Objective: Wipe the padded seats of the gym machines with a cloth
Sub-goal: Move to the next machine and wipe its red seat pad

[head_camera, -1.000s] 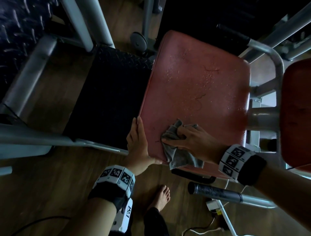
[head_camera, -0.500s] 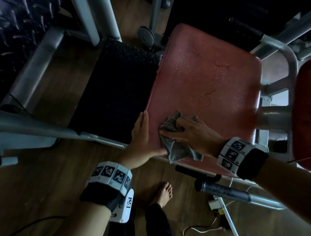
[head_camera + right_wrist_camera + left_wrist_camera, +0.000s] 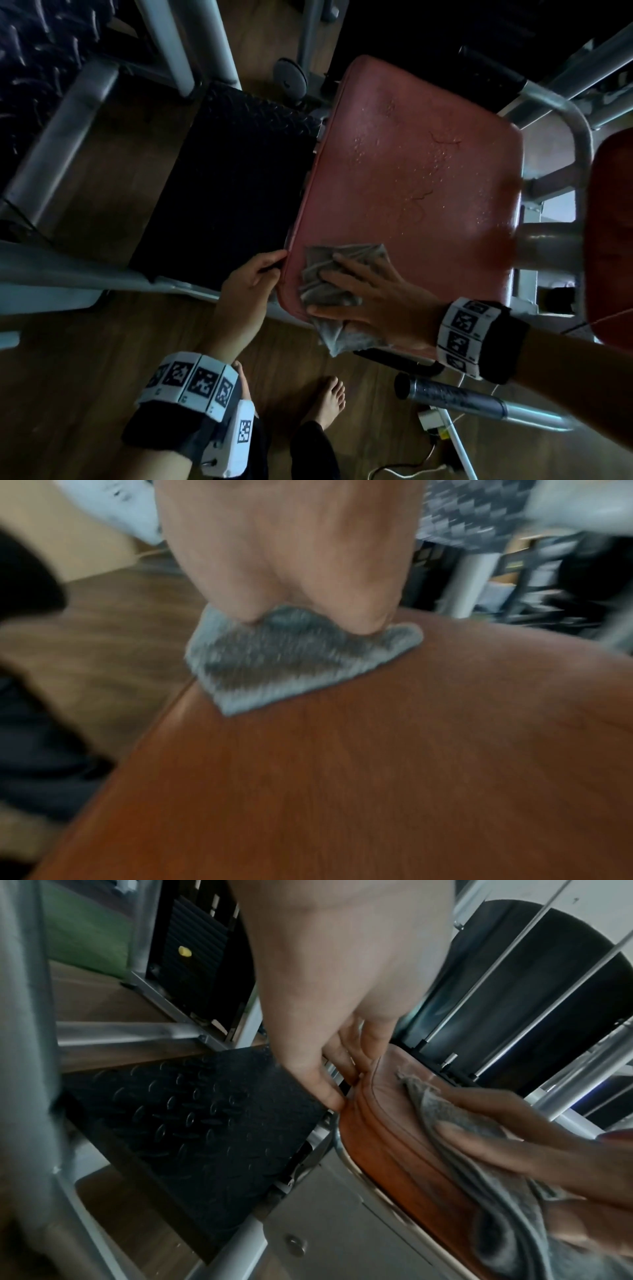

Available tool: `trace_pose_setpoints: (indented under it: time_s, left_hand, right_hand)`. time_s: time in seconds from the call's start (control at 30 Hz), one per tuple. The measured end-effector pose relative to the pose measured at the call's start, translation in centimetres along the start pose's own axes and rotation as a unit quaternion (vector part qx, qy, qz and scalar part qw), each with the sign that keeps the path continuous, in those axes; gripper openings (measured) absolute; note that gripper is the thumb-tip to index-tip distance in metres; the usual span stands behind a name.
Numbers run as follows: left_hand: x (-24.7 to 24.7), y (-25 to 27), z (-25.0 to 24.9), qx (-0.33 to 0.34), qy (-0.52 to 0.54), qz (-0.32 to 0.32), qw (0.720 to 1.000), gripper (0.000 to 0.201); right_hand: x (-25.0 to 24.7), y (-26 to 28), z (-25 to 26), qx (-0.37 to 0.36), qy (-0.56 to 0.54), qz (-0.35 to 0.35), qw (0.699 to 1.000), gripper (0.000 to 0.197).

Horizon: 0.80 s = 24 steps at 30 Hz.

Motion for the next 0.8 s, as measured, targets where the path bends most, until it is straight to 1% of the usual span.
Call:
trace_pose_setpoints:
  time_s: [0.1,0.17,0.23,0.37,0.53,0.63,0.7,0.8]
  left_hand:
    - [-0.1,-0.7,0.1,-0.018,-0.023,-0.019,0.999,0.023]
    - [-0.2,-1.4,-0.1,-0.009,-0.048,-0.021,0.999,0.021]
    - [-0.2,-2.0,-0.2,0.004,-0.068,-0.008,0.998,0.02]
    - [-0.1,-3.3,-0.6,-0.011,-0.074,-0.01,0.997,0.02]
    - [0.5,-5.8,-1.8,-0.002,-0.074,-0.022,0.997,0.02]
    - [1.2,-7.6,-3.0,0.023,-0.117,-0.005,0.993,0.021]
    - [1.3,-8.6,-3.7,0.033,-0.159,0.01,0.987,0.024]
    - [1.1,-9.6,-4.3,0.005,-0.168,0.027,0.985,0.027]
  right_hand:
    - [0.8,-0.4,-0.1,-0.008,-0.02,0.005,1.0,0.074]
    - [1.4,-0.8,-0.5,-0.011,-0.03,0.007,0.999,0.063]
    - [1.3,-1.3,-1.1,-0.018,-0.03,0.004,0.999,0.058]
    - [0.6,-2.3,-3.4,-0.005,-0.044,-0.004,0.999,0.057]
    - [-0.3,-4.4,-7.2,0.037,-0.045,-0.018,0.998,0.058]
    - [-0.8,-6.0,-10.1,0.064,-0.051,-0.027,0.996,0.06]
    - [-1.0,-6.9,-11.9,0.069,-0.052,-0.033,0.996,0.062]
    - [-1.3,-8.1,-14.4,0.078,-0.045,-0.048,0.995,0.063]
Point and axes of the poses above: each hand's wrist, its own y-axis away from the middle knuckle, its own x-axis out of the palm, z = x × y, the point moved 2 cm from there along -y, towards the middle knuckle, and after that the axes turned 6 degrees about x, right-handed, at the moved point
